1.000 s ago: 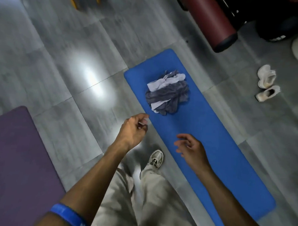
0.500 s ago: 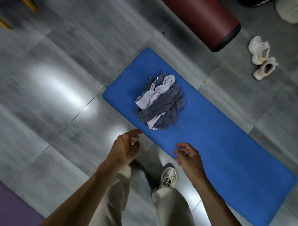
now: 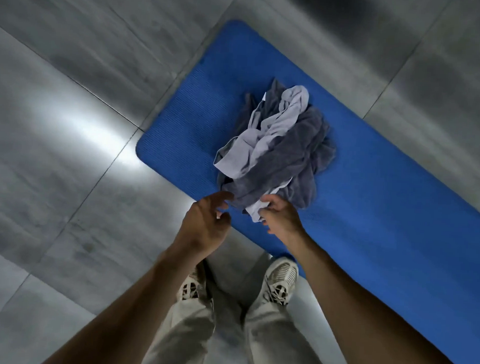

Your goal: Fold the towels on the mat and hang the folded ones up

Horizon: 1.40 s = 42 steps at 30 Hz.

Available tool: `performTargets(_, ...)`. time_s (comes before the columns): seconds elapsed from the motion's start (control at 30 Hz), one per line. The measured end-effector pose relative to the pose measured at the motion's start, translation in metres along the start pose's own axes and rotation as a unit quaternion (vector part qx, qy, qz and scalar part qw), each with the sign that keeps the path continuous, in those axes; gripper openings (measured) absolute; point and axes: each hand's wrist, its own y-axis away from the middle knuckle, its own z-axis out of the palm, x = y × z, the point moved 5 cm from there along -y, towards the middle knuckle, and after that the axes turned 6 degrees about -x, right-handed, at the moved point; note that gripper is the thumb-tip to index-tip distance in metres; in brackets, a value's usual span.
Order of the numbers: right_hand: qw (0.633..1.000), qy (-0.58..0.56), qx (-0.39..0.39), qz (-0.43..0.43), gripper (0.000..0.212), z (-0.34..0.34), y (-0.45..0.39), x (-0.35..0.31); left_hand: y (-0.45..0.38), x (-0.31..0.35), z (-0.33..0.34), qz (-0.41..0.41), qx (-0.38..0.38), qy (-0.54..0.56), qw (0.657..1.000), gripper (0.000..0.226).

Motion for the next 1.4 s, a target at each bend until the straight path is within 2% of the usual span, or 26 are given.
performTargets(0.2, 0.991, -0.101, -0.059, 0.064, 0.044, 0.032, -0.104, 0.026, -0.065, -0.053, 0.033, -0.015, 0.001, 0.006, 1.0, 0.035)
performTargets(0.3, 0.982, -0.159, -0.055, 0.089, 0.049, 0.036, -0.115, 0.035, -0.07, -0.065, 0.038, -0.026, 0.0, 0.012, 1.0, 0.034)
performTargets(0.37, 0.976, -0.199, -0.043, 0.075, 0.049, 0.034, -0.105, 0.034, -0.065, -0.065, 0.038, -0.029, -0.003, 0.012, 0.999, 0.034)
performTargets(0.5, 0.964, -0.257, -0.067, 0.003, 0.043, 0.027, -0.048, 0.013, -0.037, -0.044, 0.031, -0.038, -0.011, 0.05, 0.998, 0.033)
performTargets(0.67, 0.929, -0.34, -0.132, -0.065, 0.046, 0.007, 0.053, -0.032, 0.007, 0.002, 0.006, -0.019, 0.006, 0.014, 1.0, 0.041)
performTargets(0.8, 0.891, -0.414, -0.148, -0.108, 0.05, -0.024, 0.136, -0.067, 0.039, 0.048, -0.016, 0.013, 0.012, -0.02, 1.0, 0.067)
performTargets(0.93, 0.859, -0.445, -0.177, -0.18, 0.061, -0.057, 0.218, -0.109, 0.072, 0.095, -0.026, 0.106, 0.001, -0.029, 0.994, 0.085)
performTargets(1.0, 0.843, -0.456, -0.178, -0.224, 0.058, -0.07, 0.257, -0.13, 0.086, 0.117, -0.03, 0.161, 0.004, -0.031, 0.986, 0.078)
performTargets(1.1, 0.819, -0.474, -0.173, -0.274, 0.053, -0.081, 0.305, -0.157, 0.107, 0.153, -0.037, 0.226, 0.013, -0.015, 0.974, 0.038)
performTargets(1.17, 0.813, -0.477, -0.156, -0.295, 0.051, -0.085, 0.329, -0.168, 0.125, 0.177, -0.046, 0.255, 0.023, 0.004, 0.967, 0.023)
performTargets(1.3, 0.81, -0.494, -0.078, -0.306, 0.046, -0.099, 0.361, -0.171, 0.169, 0.205, -0.059, 0.259, -0.009, -0.018, 0.966, 0.035)
performTargets(1.37, 0.816, -0.48, -0.038, -0.319, 0.039, -0.107, 0.378, -0.167, 0.197, 0.221, -0.066, 0.211, -0.054, 0.05, 0.975, 0.038)
performTargets(1.4, 0.835, -0.447, -0.022, -0.32, 0.041, -0.109, 0.385, -0.166, 0.211, 0.23, -0.069, 0.193, -0.075, 0.097, 0.973, 0.038)
